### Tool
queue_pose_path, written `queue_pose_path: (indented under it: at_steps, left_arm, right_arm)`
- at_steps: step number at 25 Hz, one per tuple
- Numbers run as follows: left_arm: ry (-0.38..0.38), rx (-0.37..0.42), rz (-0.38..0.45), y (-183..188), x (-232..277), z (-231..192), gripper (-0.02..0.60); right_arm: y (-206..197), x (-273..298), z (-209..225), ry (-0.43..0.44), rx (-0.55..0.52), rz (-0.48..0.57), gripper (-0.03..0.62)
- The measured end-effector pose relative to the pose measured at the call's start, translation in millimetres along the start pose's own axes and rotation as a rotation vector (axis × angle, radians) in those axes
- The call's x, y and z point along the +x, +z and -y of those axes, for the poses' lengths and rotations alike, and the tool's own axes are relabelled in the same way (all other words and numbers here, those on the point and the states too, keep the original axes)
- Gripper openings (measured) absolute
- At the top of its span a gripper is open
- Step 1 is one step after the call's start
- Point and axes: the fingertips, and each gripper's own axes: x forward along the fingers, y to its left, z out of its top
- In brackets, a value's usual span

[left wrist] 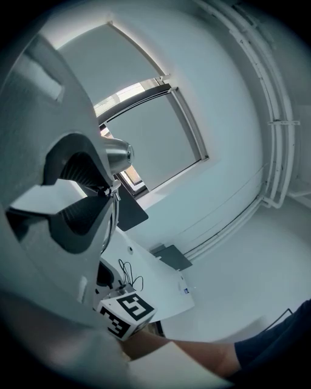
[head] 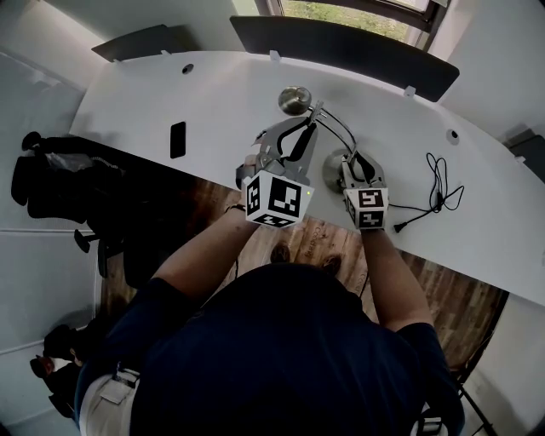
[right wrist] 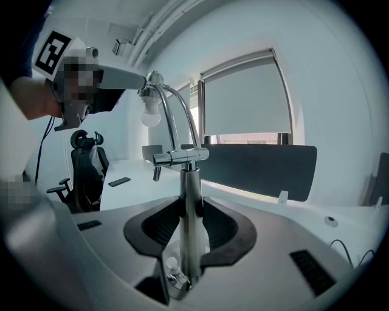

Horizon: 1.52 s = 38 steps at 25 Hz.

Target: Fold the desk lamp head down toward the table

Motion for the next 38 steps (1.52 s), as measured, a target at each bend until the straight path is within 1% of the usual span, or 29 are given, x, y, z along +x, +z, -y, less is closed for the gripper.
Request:
queue_pose_path:
  at_steps: [5, 7, 11, 17, 20, 23, 26, 30, 38]
  left_arm:
    - [-0.007, -0.038, -0.006, -3, 0, -6, 0.054]
    - [-0.013, -0.051, -0.025, -7, 1, -6, 0.054]
    - [-0.018, -0.110, -0.064, -28, 3, -7, 0.049]
    - [-0.009, -0.190, -0.089, -51, 6, -9, 0.047]
    - [-0.006, -0.231, -0.080, -59, 8, -9, 0.046]
    - [0.001, -0.248, -0.071, -63, 8, -10, 0.046]
    - [-0.002, -0.285, -0.101, -78, 11, -9, 0.046]
    - [0.002, -0.350, -0.109, -94, 14, -6, 0.044]
    - [-0.019, -0.436, -0.159, -132, 26, 10, 0.044]
  right_arm:
    - [1, 2, -1, 0.000, -0.006, 0.000, 0.126]
    - [1, 2, 0, 0.000, -0.001, -0.003, 0.126]
    - [-1, 1, 1, -0.001, 0.005, 0.005, 0.126]
    - [-2, 1, 1, 0.002, 0.009, 0.005, 0.126]
    - [-2, 1, 2, 0.000, 0.006, 0.004, 0.126]
    - [-2, 2, 1, 0.001, 0.005, 0.001, 0.126]
    - [-1, 1, 0, -0.001, 0.007, -0.002, 0.126]
    - [-3, 1, 2, -0.010, -0.006, -0.010, 0.127]
    - [-2, 2, 2, -0.010, -0.013, -0.019, 0.127]
